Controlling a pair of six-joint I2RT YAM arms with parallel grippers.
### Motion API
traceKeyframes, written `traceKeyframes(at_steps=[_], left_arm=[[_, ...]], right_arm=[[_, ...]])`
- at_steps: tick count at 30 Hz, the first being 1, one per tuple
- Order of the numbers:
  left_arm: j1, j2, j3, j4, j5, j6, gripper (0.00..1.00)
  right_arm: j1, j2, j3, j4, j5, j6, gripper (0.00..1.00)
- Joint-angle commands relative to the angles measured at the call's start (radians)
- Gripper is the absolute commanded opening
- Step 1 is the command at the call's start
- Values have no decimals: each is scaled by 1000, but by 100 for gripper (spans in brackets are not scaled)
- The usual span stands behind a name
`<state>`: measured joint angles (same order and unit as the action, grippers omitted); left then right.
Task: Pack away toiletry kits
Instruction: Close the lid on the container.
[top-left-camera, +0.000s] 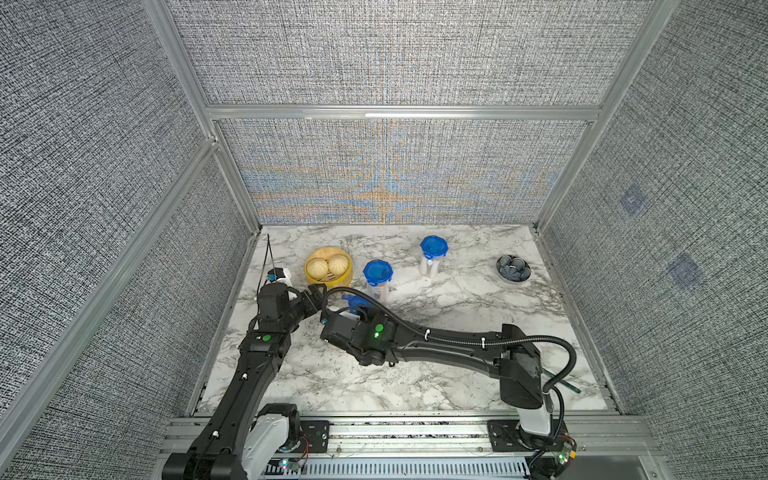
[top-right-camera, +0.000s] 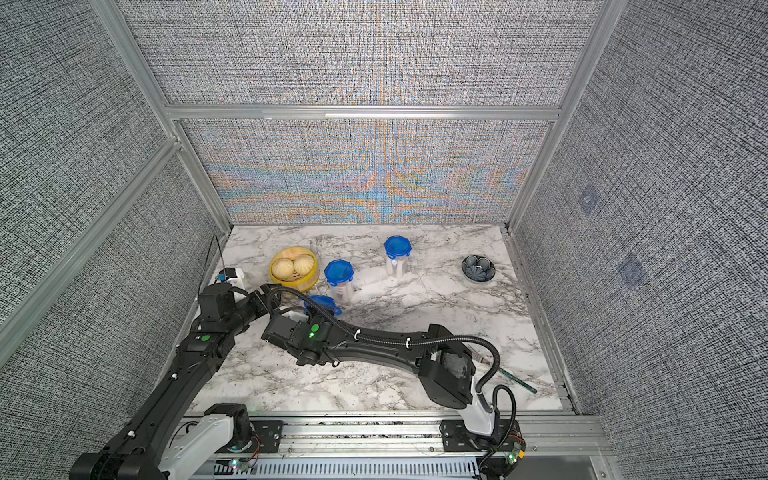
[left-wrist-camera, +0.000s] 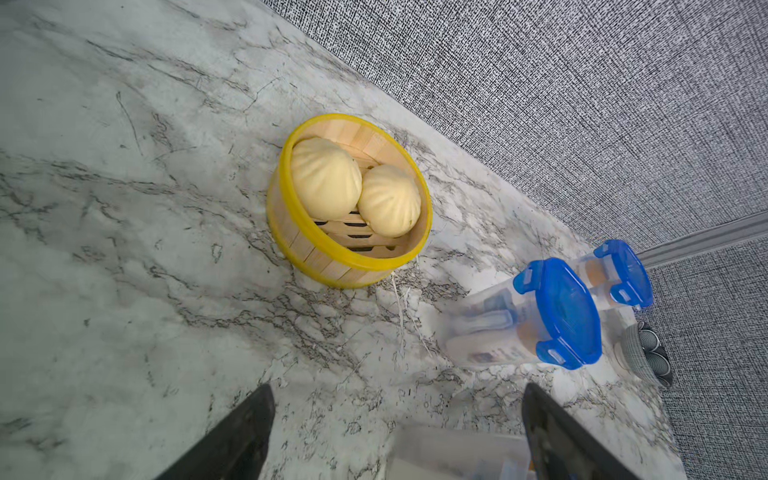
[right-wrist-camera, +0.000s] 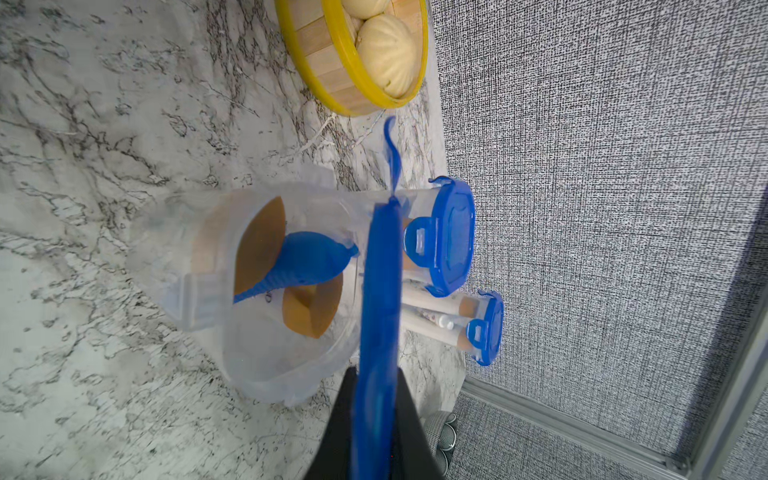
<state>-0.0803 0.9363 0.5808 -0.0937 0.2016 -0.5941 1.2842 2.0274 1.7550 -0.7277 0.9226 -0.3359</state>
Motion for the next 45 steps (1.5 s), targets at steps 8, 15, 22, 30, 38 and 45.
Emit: traceKeyframes(at_steps=[8, 15, 22, 30, 38, 45], left_arm=[[6, 12, 7, 9, -10, 22, 92], [14, 14, 4, 11, -7, 22, 92], [19, 20, 5, 15, -2, 22, 92], [21, 31, 7, 23, 10, 23, 92], [22, 74, 36, 45, 81, 103, 91], [-63, 41, 112, -35, 52, 155, 89]], right_arm=[[36, 19, 9, -72, -83, 75, 17], [41, 19, 9, -79, -104, 84, 30], [48, 5, 11, -75, -120, 89, 42], [53, -36, -31, -87, -163, 111, 53], [34, -202, -131, -113, -257, 183, 68], [-157, -538, -389, 34, -643, 294, 81]])
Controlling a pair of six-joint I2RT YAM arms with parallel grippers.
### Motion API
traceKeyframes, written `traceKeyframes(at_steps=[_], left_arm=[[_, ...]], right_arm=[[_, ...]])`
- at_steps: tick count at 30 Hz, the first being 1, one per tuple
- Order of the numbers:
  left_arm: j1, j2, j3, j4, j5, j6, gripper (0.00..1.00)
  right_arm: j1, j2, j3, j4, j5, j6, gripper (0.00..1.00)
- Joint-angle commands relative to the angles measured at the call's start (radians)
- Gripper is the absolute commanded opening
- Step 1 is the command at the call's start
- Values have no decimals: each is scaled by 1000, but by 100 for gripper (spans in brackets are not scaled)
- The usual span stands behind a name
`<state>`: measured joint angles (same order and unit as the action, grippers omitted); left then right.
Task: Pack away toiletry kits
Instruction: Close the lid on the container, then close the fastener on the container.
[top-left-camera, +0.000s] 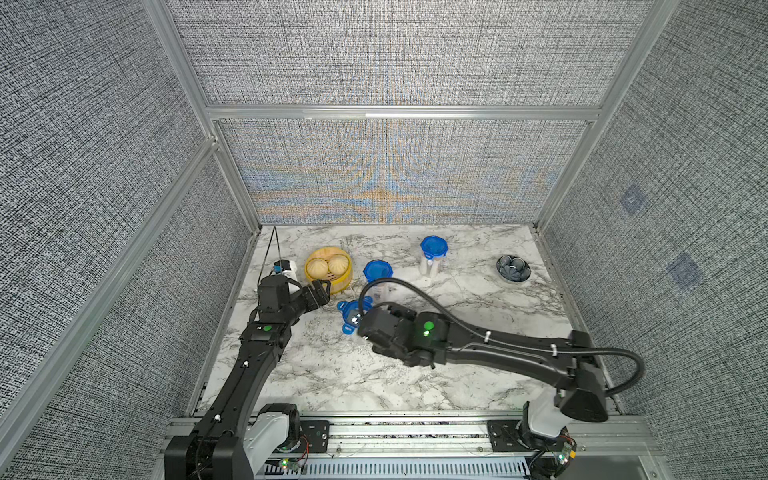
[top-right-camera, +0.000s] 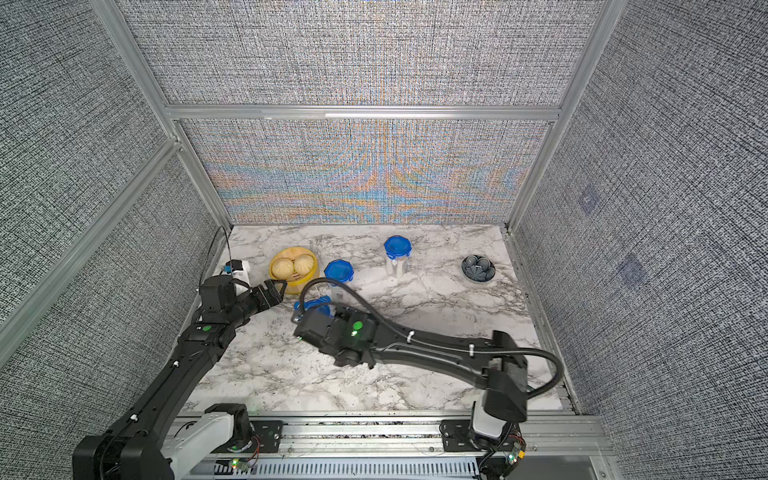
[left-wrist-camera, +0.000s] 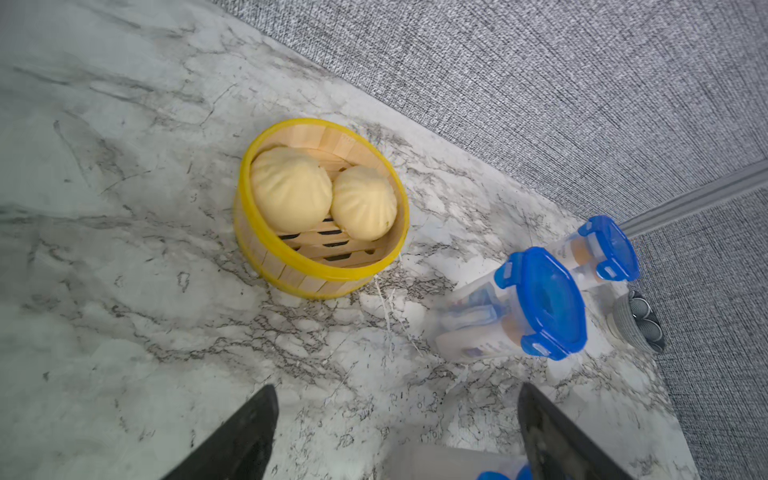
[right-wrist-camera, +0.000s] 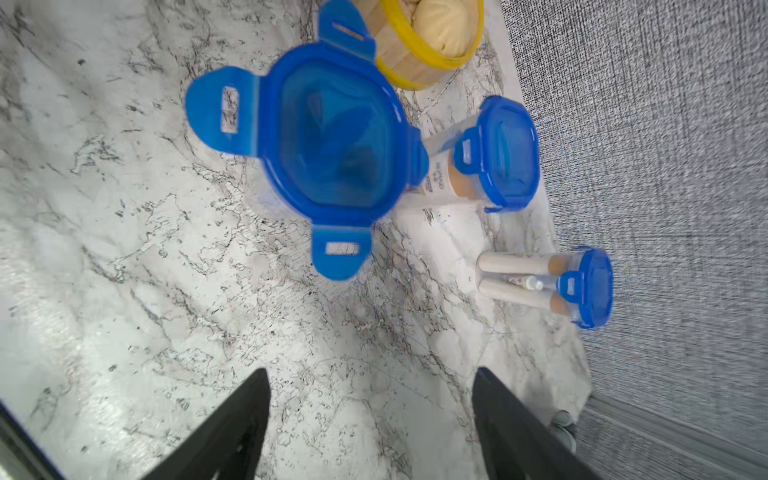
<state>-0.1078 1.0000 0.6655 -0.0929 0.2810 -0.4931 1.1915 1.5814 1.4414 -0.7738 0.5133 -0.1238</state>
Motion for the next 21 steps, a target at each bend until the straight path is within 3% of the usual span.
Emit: traceKeyframes(at_steps=[1, 6, 12, 17, 18, 21], left_arm=[[-55, -32, 41, -64, -53, 64, 89], [-183, -58, 131, -257, -173, 117, 89], [-365, 13, 290, -555, -273, 212, 84], [-477, 87, 418, -778, -316, 237, 87], [-491, 99, 433, -808, -315, 245, 99], [-517, 132, 479, -895, -329, 262, 100]], right_arm=[[-107, -137, -114, 112, -298, 105, 81], [-345, -291, -282, 242, -613, 232, 82], [-604, -287, -396, 387, -1001, 421, 86], [-706, -225, -390, 364, -1171, 448, 87], [-713, -223, -398, 372, -1183, 452, 87], [-741, -224, -426, 402, -1212, 458, 87]])
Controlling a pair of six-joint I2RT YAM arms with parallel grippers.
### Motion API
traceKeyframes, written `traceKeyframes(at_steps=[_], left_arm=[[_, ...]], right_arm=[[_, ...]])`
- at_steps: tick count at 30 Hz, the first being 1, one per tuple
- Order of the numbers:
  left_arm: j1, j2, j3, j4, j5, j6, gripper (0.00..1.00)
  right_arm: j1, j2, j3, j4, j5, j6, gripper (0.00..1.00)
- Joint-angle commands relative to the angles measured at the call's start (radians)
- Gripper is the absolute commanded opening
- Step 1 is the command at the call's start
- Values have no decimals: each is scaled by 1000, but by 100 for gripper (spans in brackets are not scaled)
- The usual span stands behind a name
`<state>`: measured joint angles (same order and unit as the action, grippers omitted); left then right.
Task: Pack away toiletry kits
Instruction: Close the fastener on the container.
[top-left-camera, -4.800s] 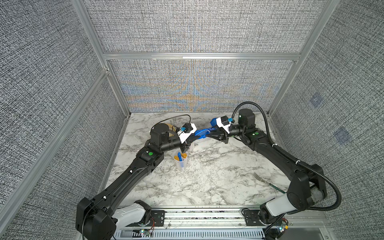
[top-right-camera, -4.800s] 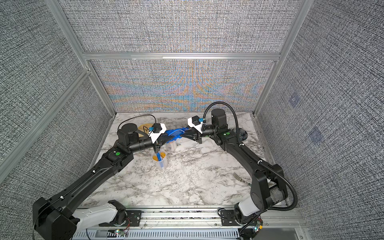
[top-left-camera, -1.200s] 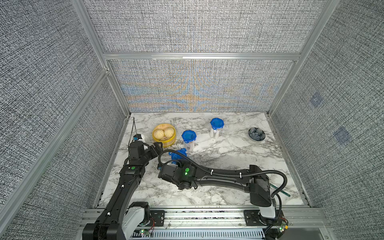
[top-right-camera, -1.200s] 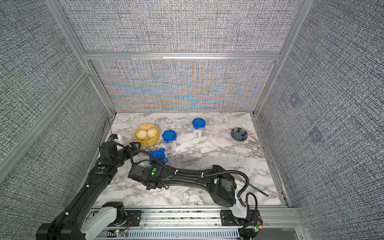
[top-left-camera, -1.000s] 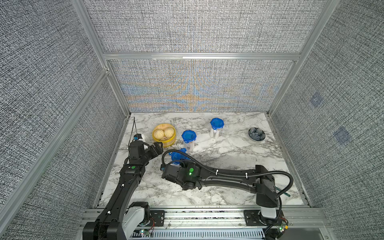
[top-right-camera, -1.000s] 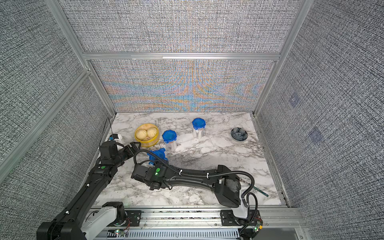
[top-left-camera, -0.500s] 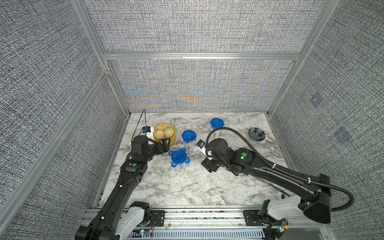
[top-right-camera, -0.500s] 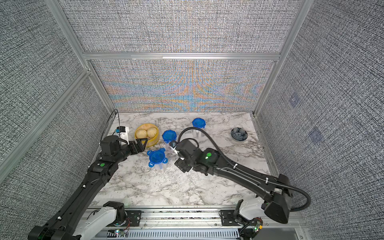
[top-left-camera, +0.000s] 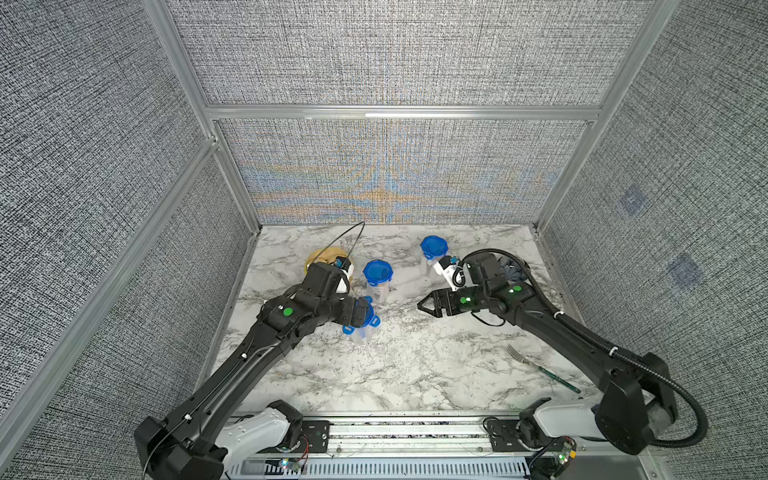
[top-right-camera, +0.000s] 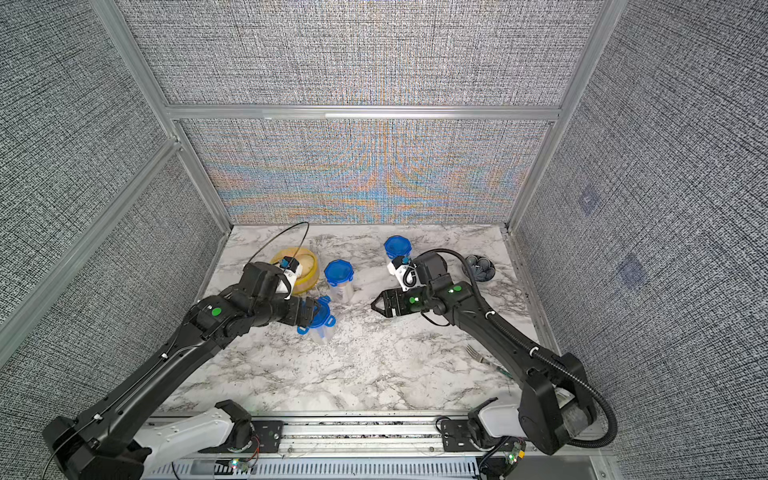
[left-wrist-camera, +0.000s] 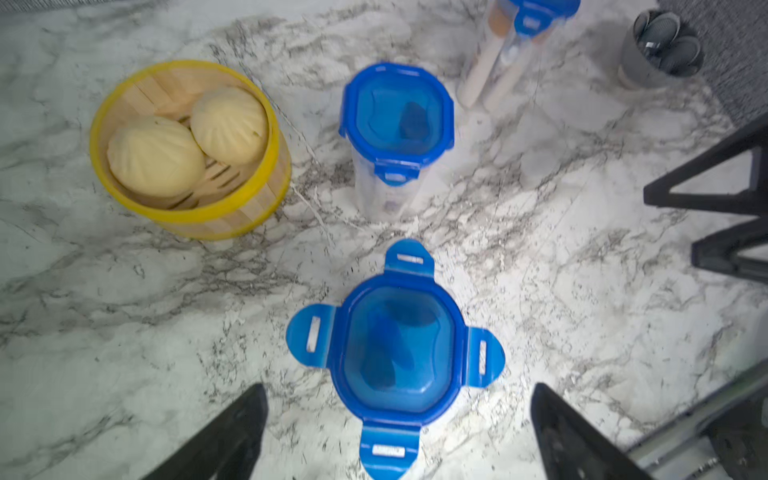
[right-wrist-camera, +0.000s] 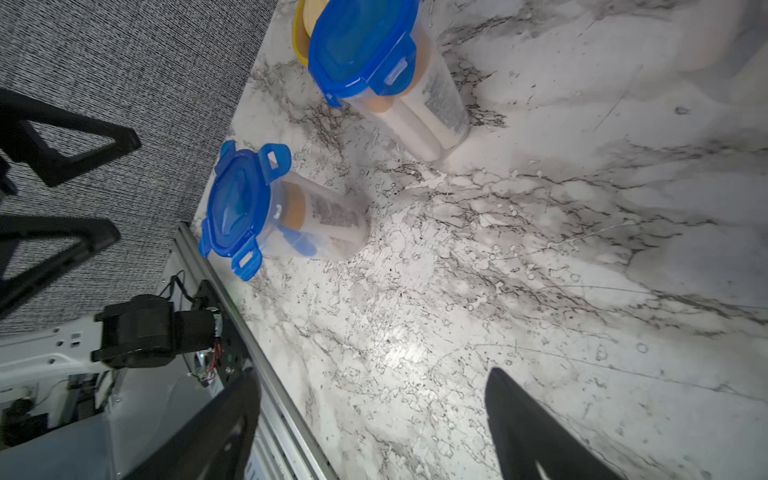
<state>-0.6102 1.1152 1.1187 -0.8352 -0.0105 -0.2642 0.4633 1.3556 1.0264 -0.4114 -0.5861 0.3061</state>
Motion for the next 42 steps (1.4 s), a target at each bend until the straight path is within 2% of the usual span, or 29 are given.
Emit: traceKeyframes(at_steps=[1, 5, 12, 19, 28, 37, 42], left_arm=[[-17, 24, 37, -167, -39, 33, 99], [-39, 57, 61, -168, -3, 36, 100], [-76, 134, 88, -91, -28, 110, 100], [-76, 242, 156, -117, -102, 123, 100], [-76, 350, 237, -203, -121, 134, 99], [-76, 382, 257, -251, -143, 131, 96], [-75, 398, 248, -244, -110, 137, 96]], right_arm=[[-22, 2, -17, 45, -123, 27, 87], [-52, 0, -49, 75, -153, 31, 87], [-76, 14, -74, 106, -194, 40, 87], [-89, 7, -93, 125, -205, 46, 87], [-112, 16, -106, 151, -237, 51, 87], [-125, 34, -107, 155, -253, 46, 87], [-126, 43, -104, 160, -257, 49, 87]])
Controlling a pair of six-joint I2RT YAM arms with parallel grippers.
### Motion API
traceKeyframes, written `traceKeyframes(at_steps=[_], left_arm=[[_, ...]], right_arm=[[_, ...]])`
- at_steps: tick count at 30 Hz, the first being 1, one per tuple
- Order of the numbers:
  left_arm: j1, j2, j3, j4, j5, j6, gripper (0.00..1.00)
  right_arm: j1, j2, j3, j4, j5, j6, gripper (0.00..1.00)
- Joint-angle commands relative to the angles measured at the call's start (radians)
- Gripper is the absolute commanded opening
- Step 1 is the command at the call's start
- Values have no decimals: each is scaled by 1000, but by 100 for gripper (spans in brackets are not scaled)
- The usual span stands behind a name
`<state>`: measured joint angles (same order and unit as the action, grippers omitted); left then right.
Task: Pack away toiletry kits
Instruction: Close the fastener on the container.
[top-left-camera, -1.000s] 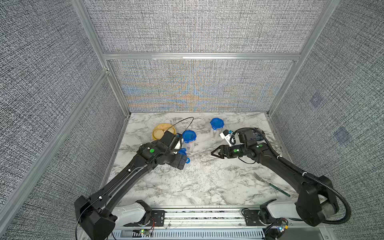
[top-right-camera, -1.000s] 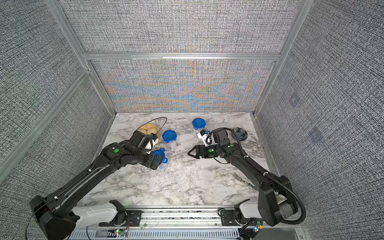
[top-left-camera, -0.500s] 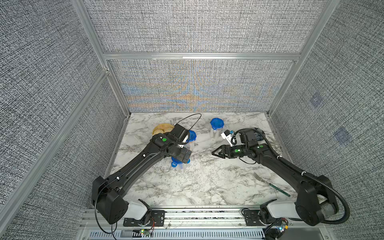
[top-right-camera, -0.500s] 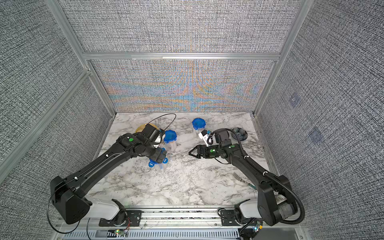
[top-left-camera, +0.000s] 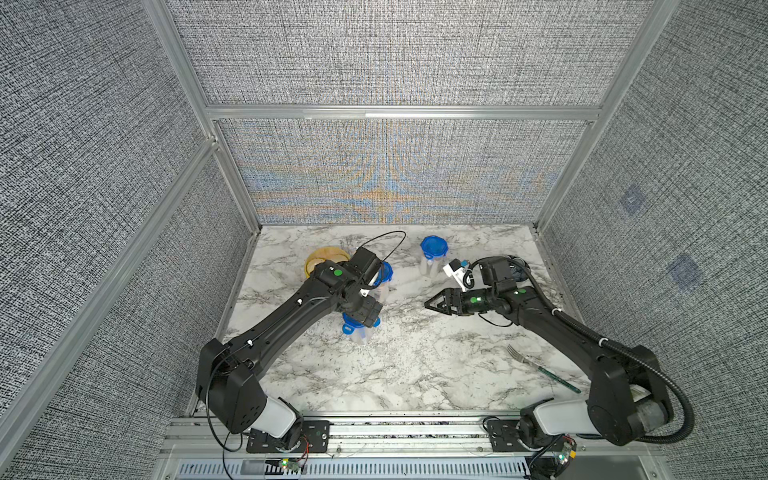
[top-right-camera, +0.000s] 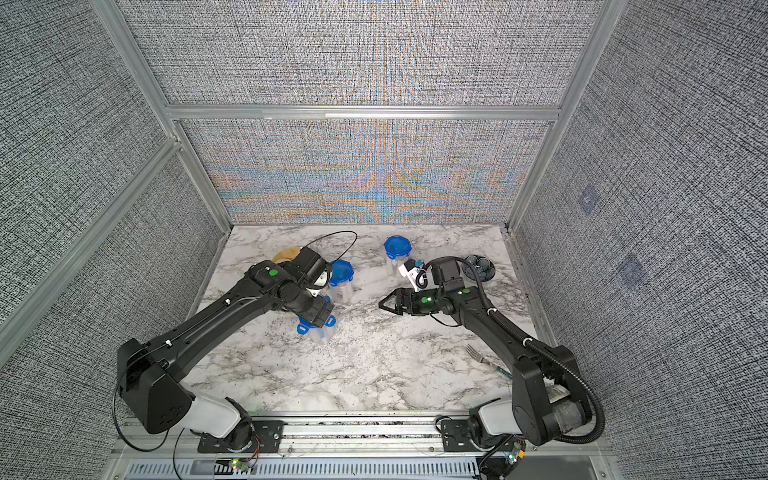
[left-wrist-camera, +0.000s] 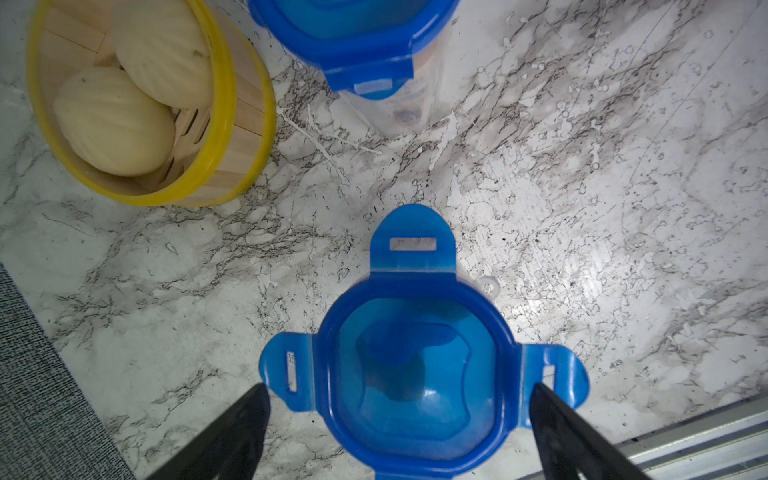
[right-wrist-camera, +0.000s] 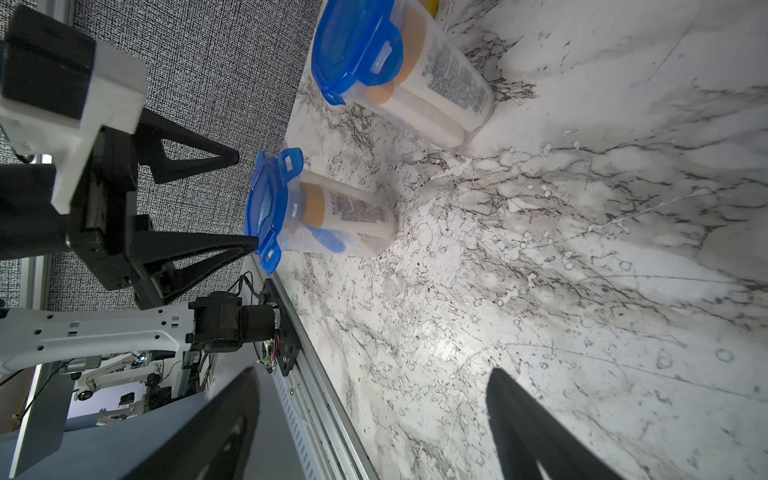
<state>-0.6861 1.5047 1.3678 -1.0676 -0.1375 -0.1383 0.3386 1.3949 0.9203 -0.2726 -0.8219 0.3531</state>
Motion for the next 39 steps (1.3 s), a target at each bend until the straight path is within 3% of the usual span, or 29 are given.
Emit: traceKeyframes(at_steps=[1, 17, 28, 39], left_arm=[[0, 11, -3, -10, 22, 11, 97], [13, 29, -45, 6, 19, 24, 96], [21, 32, -70, 20, 61, 22, 80], [22, 28, -54, 21, 93, 23, 81]], right_arm=[[-1, 3, 1, 22, -21, 3, 87], [-2, -1, 4, 21, -18, 16, 87], [-1, -2, 1, 24, -5, 19, 87], [-1, -23, -1, 15, 5, 10, 87]])
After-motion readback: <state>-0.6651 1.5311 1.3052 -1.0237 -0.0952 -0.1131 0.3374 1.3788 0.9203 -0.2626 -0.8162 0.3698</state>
